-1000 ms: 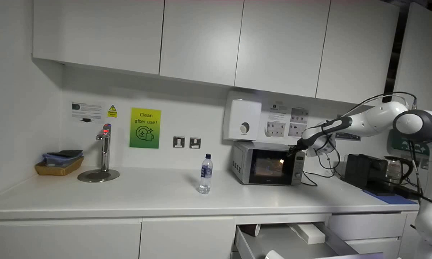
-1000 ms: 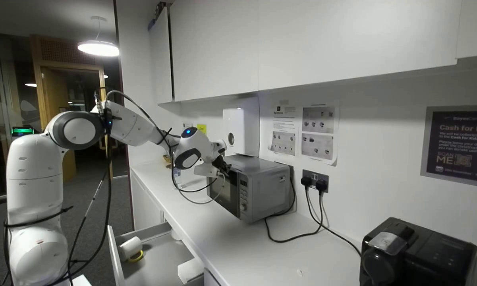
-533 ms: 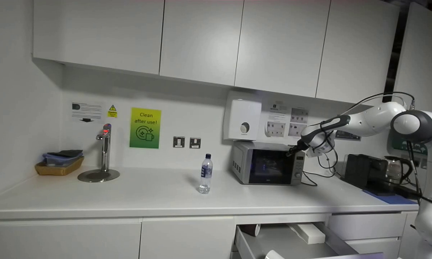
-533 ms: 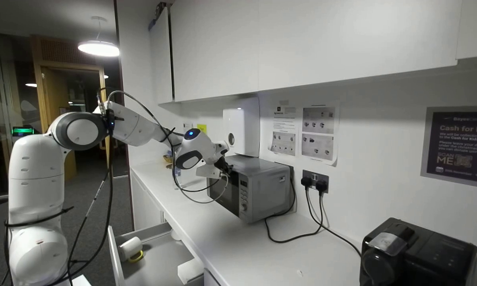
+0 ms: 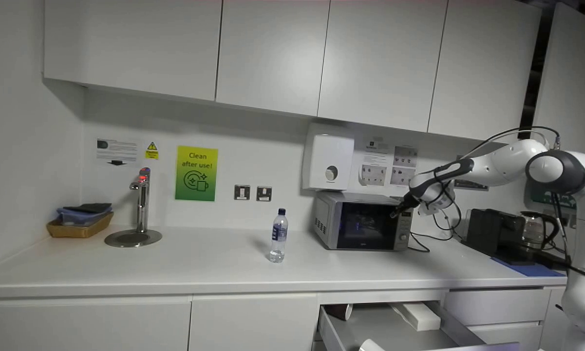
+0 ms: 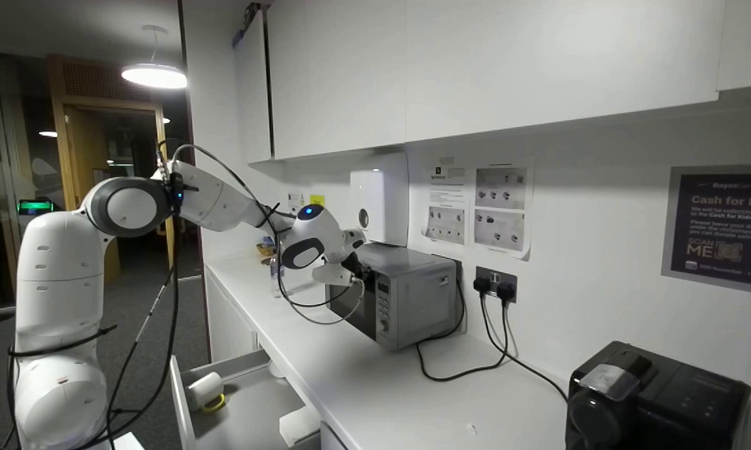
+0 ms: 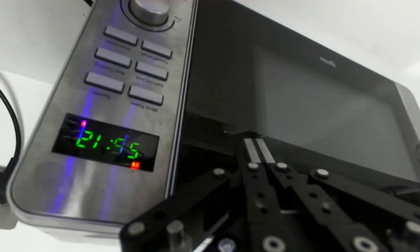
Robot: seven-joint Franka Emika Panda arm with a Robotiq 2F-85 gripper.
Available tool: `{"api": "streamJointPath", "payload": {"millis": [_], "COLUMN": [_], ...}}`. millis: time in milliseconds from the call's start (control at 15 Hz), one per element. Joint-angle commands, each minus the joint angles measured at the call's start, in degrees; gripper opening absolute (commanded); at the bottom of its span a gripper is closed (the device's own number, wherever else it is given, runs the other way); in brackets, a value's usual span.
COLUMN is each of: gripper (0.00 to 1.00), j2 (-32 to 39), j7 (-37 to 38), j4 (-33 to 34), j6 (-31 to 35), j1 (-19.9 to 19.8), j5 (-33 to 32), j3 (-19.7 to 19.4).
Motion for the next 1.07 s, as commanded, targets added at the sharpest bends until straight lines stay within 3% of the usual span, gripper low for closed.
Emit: {"api": "streamJointPath", "payload": {"millis": [0, 400, 1000], "gripper": [0.0, 0.0, 0.0], "j2": [-1.6, -4.8, -14.7], "j7": [4.8, 11.3, 18.2], "j4": [-0.3, -2.9, -11.7], "j6": [-5.0, -11.4, -14.8], "j1": [0.5, -0.4, 1.1], "j5": [-6.8, -14.5, -17.7], "j3": [-1.7, 0.5, 1.6]}}
